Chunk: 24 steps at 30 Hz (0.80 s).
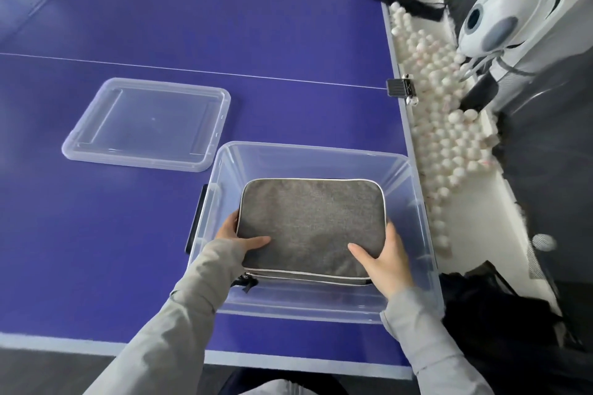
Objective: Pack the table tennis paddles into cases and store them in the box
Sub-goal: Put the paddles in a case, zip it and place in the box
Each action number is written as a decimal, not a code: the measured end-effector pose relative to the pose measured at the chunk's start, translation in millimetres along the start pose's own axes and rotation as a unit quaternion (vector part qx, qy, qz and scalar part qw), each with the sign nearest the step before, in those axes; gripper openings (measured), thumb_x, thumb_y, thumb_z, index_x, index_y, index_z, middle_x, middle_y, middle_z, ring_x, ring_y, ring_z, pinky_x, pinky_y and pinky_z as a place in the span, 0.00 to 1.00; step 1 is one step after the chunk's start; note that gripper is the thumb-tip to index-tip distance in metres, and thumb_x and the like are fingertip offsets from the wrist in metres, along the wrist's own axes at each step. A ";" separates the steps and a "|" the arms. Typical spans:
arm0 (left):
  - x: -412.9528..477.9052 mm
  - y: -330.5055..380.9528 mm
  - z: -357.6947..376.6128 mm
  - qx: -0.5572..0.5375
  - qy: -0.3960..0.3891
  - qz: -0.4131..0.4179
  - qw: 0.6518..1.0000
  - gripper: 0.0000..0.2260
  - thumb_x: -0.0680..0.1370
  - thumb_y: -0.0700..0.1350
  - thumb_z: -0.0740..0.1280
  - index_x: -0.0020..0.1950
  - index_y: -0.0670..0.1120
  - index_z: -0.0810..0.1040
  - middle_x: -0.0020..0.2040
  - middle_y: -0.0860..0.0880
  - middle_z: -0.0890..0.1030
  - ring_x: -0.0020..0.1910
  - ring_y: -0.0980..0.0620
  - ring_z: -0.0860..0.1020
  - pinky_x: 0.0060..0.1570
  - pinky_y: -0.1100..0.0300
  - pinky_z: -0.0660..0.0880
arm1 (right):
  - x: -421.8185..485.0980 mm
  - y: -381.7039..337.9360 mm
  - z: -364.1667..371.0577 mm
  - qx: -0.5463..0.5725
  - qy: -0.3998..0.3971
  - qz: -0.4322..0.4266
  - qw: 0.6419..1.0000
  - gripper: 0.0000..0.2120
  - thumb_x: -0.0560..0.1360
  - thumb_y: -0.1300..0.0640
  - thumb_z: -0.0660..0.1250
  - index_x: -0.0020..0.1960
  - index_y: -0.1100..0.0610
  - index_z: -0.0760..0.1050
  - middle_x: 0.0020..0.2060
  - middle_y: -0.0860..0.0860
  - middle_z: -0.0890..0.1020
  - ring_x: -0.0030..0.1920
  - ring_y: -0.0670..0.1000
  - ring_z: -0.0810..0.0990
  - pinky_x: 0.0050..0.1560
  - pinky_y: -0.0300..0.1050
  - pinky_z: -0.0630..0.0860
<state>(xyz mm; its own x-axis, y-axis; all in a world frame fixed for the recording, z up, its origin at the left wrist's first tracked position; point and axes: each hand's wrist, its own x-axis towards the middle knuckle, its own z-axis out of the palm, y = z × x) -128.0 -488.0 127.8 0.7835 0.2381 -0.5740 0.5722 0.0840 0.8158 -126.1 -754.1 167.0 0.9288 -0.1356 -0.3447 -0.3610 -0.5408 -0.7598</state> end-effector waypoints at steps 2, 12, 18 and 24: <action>0.8 -1.1 -0.1 0.023 0.007 0.001 1.000 0.33 0.64 0.30 0.76 0.66 0.43 0.70 0.56 0.44 0.79 0.55 0.44 0.78 0.51 0.56 0.76 | -1.1 -0.3 0.1 -0.009 0.000 -0.004 1.000 0.35 0.69 0.55 0.74 0.71 0.57 0.62 0.61 0.55 0.71 0.62 0.55 0.72 0.65 0.53 0.69; -3.8 -1.5 -0.5 0.166 0.036 0.025 0.985 0.40 0.65 0.44 0.79 0.72 0.49 0.63 0.62 0.48 0.76 0.62 0.46 0.75 0.64 0.54 0.70 | -5.0 -5.7 -3.2 -0.014 0.002 -0.019 1.000 0.37 0.69 0.57 0.75 0.73 0.56 0.61 0.63 0.56 0.71 0.64 0.56 0.71 0.66 0.52 0.68; -30.0 14.5 0.4 0.274 0.017 0.102 0.956 0.43 0.68 0.55 0.75 0.76 0.51 0.54 0.73 0.50 0.64 0.70 0.49 0.65 0.67 0.59 0.63 | -12.0 -14.6 -9.4 -0.029 0.040 -0.071 0.996 0.41 0.70 0.55 0.74 0.76 0.56 0.55 0.72 0.54 0.63 0.72 0.51 0.62 0.69 0.42 0.59; -53.3 45.4 -30.5 0.321 0.036 0.265 0.908 0.41 0.71 0.59 0.70 0.77 0.49 0.54 0.76 0.53 0.58 0.74 0.55 0.57 0.63 0.81 0.43 | -10.2 -56.9 11.4 -0.064 0.082 -0.133 0.986 0.37 0.71 0.53 0.72 0.74 0.58 0.59 0.71 0.55 0.65 0.72 0.53 0.62 0.72 0.48 0.60</action>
<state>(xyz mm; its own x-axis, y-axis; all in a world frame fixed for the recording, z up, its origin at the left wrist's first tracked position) -151.1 -467.4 197.6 0.9857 0.1443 -0.0868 0.1598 -0.6378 0.7535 -116.0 -712.5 207.4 0.9940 -0.1014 -0.0421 -0.0998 -0.6739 -0.7320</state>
